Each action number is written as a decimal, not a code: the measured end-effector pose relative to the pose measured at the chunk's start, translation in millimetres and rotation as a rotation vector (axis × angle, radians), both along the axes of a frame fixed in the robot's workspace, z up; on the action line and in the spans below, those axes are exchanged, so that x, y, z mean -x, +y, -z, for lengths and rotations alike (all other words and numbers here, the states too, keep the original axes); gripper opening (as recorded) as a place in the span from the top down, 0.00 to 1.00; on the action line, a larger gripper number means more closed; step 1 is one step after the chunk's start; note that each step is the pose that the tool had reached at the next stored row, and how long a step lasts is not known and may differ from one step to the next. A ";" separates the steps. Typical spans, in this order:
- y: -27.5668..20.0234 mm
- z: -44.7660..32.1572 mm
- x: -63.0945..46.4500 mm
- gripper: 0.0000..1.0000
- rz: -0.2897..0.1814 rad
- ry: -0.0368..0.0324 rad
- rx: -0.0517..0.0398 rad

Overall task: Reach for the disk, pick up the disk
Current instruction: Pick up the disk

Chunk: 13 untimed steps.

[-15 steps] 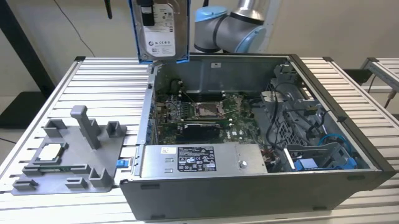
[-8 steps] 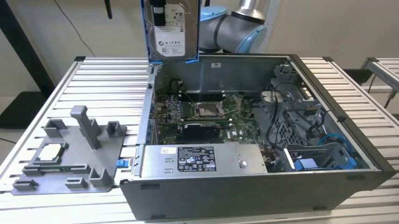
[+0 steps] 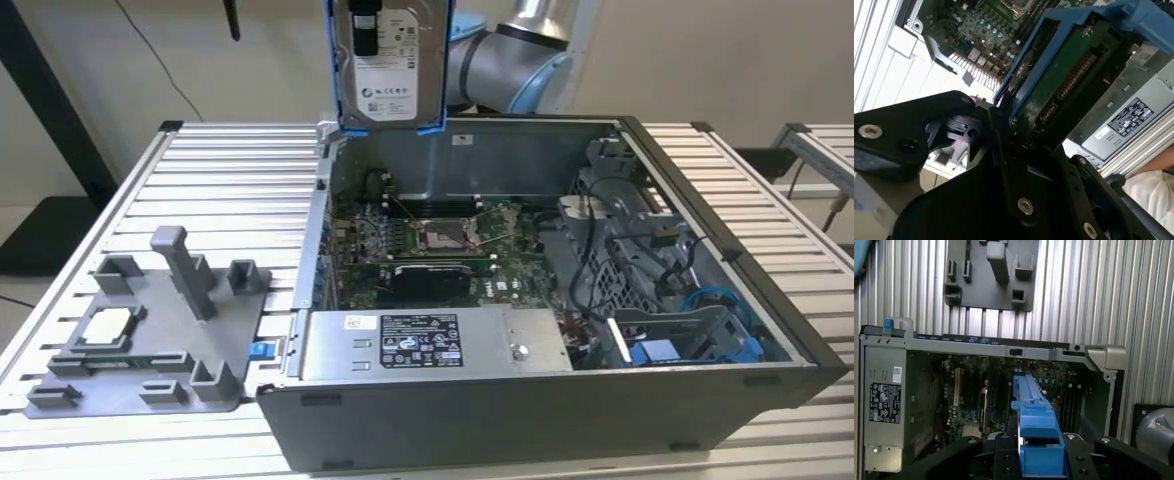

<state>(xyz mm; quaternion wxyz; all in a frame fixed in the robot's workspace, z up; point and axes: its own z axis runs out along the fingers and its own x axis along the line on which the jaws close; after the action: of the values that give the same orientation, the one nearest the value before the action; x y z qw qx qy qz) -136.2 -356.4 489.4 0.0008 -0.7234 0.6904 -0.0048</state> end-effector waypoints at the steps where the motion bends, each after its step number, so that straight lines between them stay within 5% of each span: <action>1: 0.1 0.0 -3.0 1.00 0.000 0.0000 0.0000; 13: 0.9 0.0 -40.0 1.00 0.000 0.0001 0.0000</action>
<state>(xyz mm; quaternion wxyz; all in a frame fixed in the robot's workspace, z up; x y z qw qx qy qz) -96.3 -355.6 489.5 0.0008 -0.7234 0.6904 -0.0048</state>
